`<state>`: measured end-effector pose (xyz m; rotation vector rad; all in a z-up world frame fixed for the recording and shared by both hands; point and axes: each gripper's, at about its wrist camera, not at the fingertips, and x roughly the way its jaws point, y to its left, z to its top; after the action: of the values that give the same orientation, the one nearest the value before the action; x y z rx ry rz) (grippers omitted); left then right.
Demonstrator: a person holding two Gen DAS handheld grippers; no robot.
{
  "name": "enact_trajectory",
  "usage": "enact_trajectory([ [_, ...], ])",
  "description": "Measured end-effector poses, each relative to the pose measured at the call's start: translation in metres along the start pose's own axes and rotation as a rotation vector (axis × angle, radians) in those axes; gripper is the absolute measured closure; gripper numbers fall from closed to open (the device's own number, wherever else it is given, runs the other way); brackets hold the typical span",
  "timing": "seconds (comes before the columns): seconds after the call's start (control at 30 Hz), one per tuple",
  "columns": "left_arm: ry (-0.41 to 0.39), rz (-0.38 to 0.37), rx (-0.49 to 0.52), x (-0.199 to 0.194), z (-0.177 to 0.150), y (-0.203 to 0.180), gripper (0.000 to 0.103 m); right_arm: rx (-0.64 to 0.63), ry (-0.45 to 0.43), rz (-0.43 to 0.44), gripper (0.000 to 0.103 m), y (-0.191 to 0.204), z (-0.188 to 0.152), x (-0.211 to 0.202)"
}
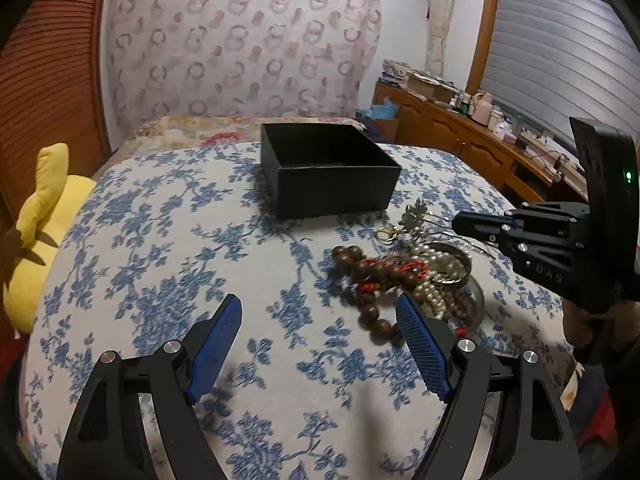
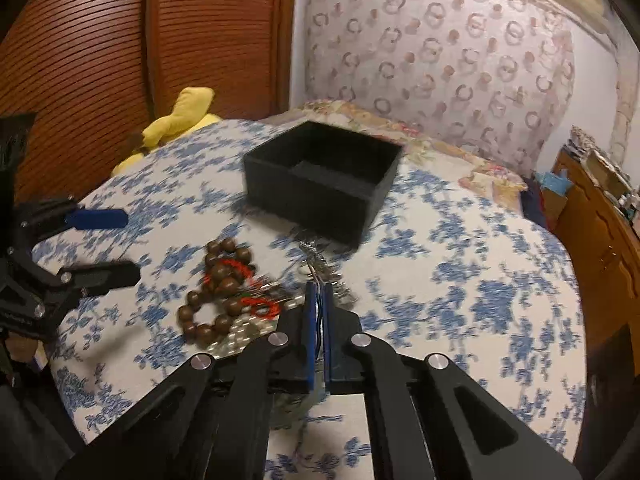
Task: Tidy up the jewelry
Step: 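Grasp the brown bead bracelet with the left tool while the right tool grasps silver hairpins, then lift the bead bracelet with the left tool while the right tool carries the hairpins into the black box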
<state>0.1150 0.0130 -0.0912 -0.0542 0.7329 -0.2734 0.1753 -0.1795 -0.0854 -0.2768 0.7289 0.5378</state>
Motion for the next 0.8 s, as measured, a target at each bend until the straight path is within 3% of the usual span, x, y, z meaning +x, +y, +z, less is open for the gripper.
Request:
enact_trajectory([
  [0.2, 0.026, -0.060, -0.012, 0.016, 0.012, -0.007, 0.027, 0.026, -0.013, -0.026, 0.101, -0.017, 0.001, -0.002],
  [0.4, 0.097, -0.140, -0.093, 0.047, 0.025, -0.003, 0.050, 0.051, -0.032, -0.033, 0.101, -0.025, 0.000, -0.004],
  [0.63, 0.184, -0.183, -0.202, 0.079, 0.031, 0.009, 0.060, 0.049, -0.029, -0.030, 0.101, -0.024, -0.003, -0.005],
  [0.77, 0.165, -0.185, -0.203, 0.080, 0.036, 0.008, 0.091, 0.052, -0.026, -0.028, 0.101, -0.024, -0.004, -0.005],
  [0.8, 0.157, -0.197, -0.202, 0.078, 0.038, 0.008, 0.091, 0.052, -0.026, -0.028, 0.101, -0.022, -0.005, -0.005],
])
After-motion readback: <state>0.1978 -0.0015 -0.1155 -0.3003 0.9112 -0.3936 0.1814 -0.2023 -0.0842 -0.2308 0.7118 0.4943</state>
